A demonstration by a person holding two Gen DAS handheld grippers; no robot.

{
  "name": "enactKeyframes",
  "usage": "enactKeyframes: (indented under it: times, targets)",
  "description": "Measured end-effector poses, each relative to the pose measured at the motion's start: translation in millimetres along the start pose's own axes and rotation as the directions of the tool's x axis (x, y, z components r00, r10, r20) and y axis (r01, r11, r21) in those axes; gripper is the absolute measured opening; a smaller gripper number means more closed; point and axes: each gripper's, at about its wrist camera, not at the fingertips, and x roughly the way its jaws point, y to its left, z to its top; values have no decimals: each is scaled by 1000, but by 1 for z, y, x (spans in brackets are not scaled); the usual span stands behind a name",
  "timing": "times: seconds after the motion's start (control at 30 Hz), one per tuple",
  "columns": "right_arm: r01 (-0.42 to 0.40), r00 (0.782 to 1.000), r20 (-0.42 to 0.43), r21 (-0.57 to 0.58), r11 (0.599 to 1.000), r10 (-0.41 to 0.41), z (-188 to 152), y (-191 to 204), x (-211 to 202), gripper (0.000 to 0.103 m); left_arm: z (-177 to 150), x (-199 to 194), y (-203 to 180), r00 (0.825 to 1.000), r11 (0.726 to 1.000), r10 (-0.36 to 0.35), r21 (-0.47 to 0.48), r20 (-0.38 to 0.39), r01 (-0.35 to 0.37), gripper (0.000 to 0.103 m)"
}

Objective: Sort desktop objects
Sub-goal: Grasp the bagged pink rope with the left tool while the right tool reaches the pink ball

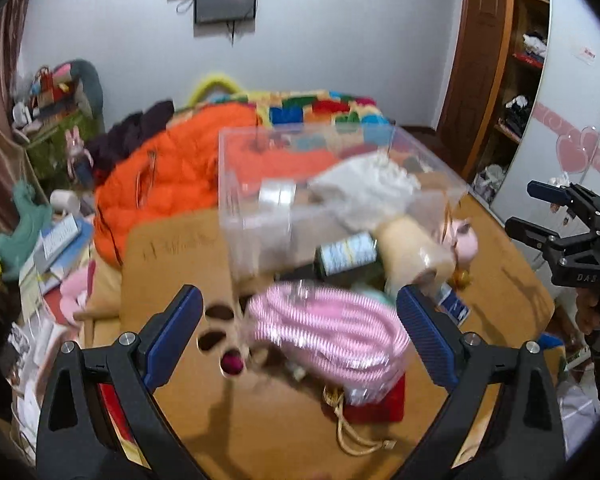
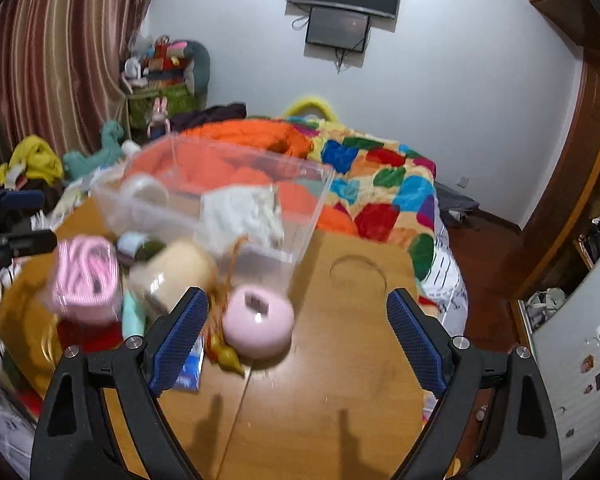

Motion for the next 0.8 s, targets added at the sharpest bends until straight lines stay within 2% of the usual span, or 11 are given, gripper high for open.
enactKeyframes:
  times: [0.13, 0.3, 0.47, 0.57, 0.73, 0.8]
  targets:
    - [-30, 998, -57, 4, 1000, 30, -20, 0, 14, 90, -19, 1, -6, 1000, 1000, -18, 12, -22, 18, 99]
    - [-50, 990, -128, 39, 998, 55, -26, -4, 40, 90, -30, 4, -16, 999, 998, -28, 52, -27, 29, 99]
    - [-65, 984, -164, 45, 997, 71, -30, -9, 57, 90, -31, 22, -22, 998, 995, -12, 100, -70, 19, 99]
    - [-94, 978, -185, 43, 995, 101, -34, -9, 62, 90, -27, 31, -19, 995, 996, -33, 82, -91, 40, 100]
    - [-115, 976, -184, 17, 993, 116, -30, -3, 65, 90, -20, 36, -20, 996, 996, -40, 82, -74, 46, 103]
    - [-154, 969, -195, 13, 988, 154, -28, 1, 68, 90, -20, 36, -22, 998, 996, -33, 84, -62, 38, 103]
